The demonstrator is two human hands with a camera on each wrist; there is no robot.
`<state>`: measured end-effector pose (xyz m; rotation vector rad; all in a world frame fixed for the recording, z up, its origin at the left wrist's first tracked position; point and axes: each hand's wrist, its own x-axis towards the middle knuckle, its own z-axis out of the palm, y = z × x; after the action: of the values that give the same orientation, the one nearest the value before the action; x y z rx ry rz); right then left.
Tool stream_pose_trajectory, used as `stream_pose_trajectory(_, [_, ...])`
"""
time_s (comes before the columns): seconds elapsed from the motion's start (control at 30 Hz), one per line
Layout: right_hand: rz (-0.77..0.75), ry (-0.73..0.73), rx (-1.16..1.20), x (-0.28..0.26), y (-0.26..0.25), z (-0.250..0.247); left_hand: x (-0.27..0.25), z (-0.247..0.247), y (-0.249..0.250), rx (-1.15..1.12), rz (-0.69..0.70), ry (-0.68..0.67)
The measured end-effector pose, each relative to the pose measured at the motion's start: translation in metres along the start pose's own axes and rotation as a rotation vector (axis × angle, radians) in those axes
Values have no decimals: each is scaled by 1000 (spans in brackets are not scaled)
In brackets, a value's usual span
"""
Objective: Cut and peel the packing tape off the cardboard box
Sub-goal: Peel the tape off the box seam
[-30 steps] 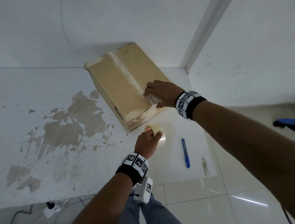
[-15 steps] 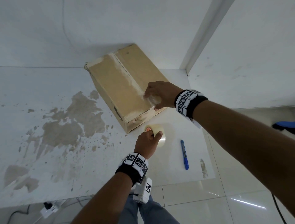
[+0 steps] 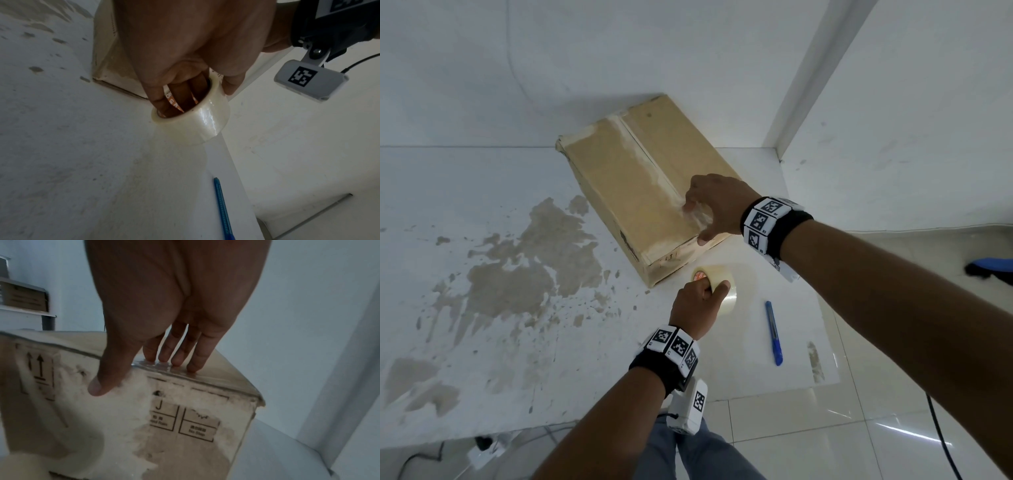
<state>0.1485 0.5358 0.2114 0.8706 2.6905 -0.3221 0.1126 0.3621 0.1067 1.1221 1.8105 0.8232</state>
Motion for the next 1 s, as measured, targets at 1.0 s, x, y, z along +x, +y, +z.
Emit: stream_pose_trajectory(1.0, [-122,196,117,-17,15,27,-12,-5,-1,8,-34,14])
